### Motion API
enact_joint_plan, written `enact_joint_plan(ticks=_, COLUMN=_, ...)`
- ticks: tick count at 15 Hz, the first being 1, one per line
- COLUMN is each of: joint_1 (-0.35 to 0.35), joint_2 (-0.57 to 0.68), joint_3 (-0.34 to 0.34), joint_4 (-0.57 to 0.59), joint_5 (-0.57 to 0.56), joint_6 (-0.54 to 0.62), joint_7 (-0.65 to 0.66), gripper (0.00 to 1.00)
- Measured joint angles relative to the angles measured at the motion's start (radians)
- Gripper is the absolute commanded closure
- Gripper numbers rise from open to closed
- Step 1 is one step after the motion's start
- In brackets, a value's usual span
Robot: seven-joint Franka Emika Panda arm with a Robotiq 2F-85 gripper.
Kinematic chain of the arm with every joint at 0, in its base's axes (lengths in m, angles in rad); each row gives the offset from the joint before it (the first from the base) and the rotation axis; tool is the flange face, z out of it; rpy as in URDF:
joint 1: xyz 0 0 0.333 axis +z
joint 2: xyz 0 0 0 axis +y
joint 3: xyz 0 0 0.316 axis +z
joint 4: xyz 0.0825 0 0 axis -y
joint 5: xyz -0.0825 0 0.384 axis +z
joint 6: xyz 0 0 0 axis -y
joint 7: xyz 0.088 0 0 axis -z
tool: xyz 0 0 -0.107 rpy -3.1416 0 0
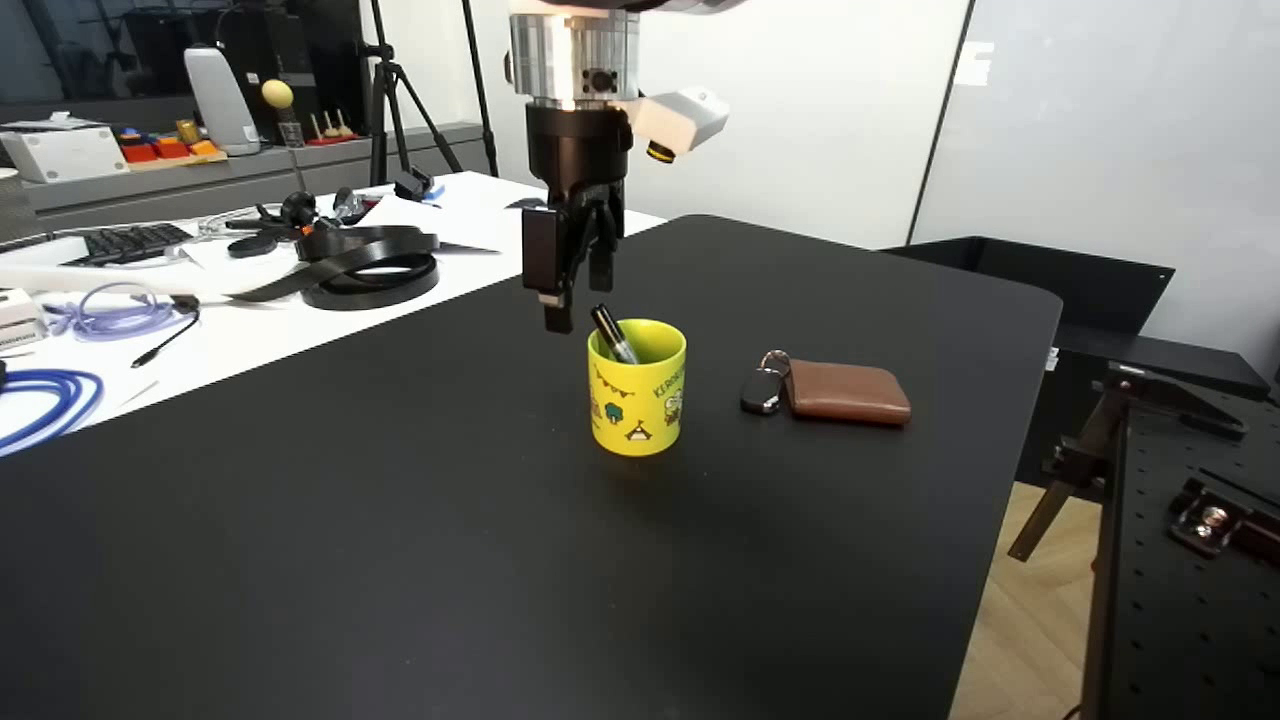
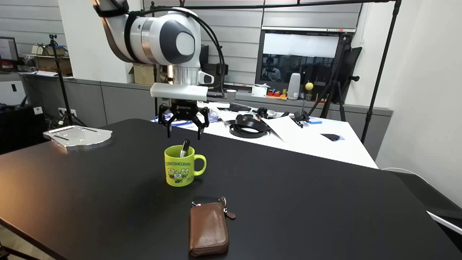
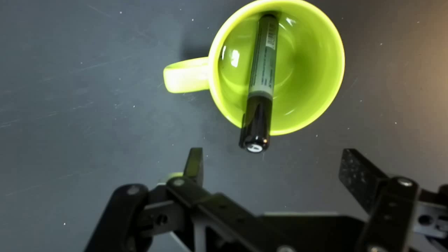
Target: Take the marker from the green cup and put it on the table
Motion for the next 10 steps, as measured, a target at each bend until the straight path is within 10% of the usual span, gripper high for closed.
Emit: enact_joint_plan(ticks=10, joint_1=-0.032, joint_2=-0.002, joint_3=0.026, joint_4=-0.034, joint_5=0.066, joint_6=0.038, joint_7=-0.002, gripper=0.88)
